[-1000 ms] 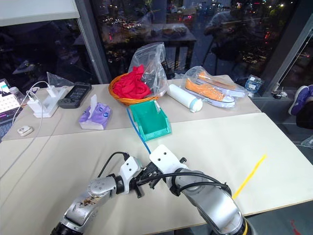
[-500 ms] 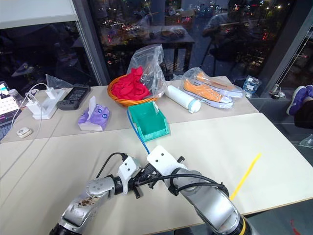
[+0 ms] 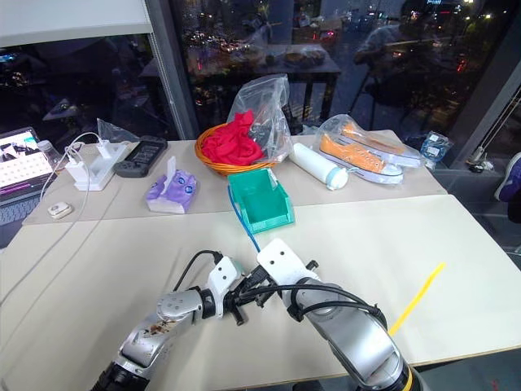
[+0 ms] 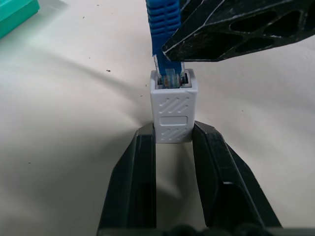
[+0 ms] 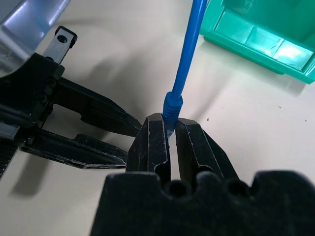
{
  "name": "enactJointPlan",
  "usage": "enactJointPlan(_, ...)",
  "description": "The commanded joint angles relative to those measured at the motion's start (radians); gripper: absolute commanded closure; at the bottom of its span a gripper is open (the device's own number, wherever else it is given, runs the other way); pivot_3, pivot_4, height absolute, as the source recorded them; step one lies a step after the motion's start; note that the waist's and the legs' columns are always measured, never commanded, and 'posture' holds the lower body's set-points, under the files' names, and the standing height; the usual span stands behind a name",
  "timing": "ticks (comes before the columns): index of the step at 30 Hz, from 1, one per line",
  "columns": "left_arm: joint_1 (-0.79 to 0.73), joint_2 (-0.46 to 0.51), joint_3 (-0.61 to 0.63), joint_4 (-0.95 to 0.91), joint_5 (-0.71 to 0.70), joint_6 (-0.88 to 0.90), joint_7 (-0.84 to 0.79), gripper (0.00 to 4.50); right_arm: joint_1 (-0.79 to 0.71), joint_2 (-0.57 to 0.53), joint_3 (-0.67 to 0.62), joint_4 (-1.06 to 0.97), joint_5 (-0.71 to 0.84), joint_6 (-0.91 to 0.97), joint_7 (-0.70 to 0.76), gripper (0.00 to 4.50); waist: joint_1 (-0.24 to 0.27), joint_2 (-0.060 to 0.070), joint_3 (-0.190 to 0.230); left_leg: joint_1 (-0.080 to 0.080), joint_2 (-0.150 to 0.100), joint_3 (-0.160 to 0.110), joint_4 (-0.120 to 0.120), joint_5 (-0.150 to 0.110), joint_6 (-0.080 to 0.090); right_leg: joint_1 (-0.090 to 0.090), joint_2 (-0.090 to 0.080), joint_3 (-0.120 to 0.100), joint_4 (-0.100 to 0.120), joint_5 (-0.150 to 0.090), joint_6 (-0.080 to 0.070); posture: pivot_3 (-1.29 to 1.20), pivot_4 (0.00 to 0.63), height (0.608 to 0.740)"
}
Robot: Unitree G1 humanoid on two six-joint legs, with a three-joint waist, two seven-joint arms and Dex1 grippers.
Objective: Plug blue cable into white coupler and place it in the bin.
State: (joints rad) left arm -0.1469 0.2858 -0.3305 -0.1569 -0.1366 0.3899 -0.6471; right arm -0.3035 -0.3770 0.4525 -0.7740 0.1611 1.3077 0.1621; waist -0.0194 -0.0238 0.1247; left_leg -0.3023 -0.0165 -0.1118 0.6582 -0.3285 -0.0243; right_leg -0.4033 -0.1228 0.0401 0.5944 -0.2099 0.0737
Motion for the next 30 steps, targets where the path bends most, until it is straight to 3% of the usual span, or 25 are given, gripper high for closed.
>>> enactJointPlan(1, -0.026, -0.012, -0.017, -0.028, 0.000, -0.065, -0.022, 3.89, 0.058, -0.006, 0.032, 0.092, 0.006, 0.123, -0.008, 4.50, 0.001, 0.000, 0.000, 0.000, 0.000, 0.000, 0.000, 0.000, 0.000, 0.000, 0.000, 0.000, 0.000, 0.000, 0.000, 0.00, 0.150, 0.732)
enactJointPlan(8, -0.023, 0.014, -0.025, -0.026, 0.024, -0.099, -0.031, 3.89, 0.118, 0.081, 0.023, 0.100, 0.047, 0.132, -0.005, 4.50, 0.001, 0.000, 0.000, 0.000, 0.000, -0.001, 0.000, 0.000, 0.000, 0.000, 0.000, 0.000, 0.000, 0.000, 0.000, 0.00, 0.150, 0.732)
enactJointPlan(15, 0.006, 0.035, -0.021, -0.031, 0.037, -0.137, -0.033, 3.89, 0.178, 0.285, -0.203, 0.070, 0.088, 0.135, 0.003, 4.50, -0.011, 0.001, 0.001, -0.001, 0.000, -0.002, -0.001, 0.000, 0.000, -0.001, 0.001, 0.000, 0.000, -0.001, 0.001, 0.00, 0.150, 0.732)
enactJointPlan(24, 0.011, 0.028, -0.024, -0.022, 0.040, -0.154, -0.028, 3.89, 0.154, 0.264, -0.218, -0.010, 0.074, -0.027, 0.006, 4.50, -0.014, 0.005, 0.012, -0.005, 0.000, -0.002, 0.000, 0.001, -0.001, -0.006, 0.000, -0.001, 0.000, 0.000, 0.000, 0.00, 0.150, 0.732)
enactJointPlan(30, 0.009, 0.023, -0.026, -0.015, 0.042, -0.156, -0.029, 3.89, 0.115, 0.407, -0.440, -0.044, 0.168, -0.068, 0.030, 4.50, -0.013, 0.005, 0.016, -0.018, 0.000, -0.003, 0.001, 0.004, -0.006, -0.021, 0.000, -0.001, 0.001, 0.004, -0.004, 0.00, 0.150, 0.732)
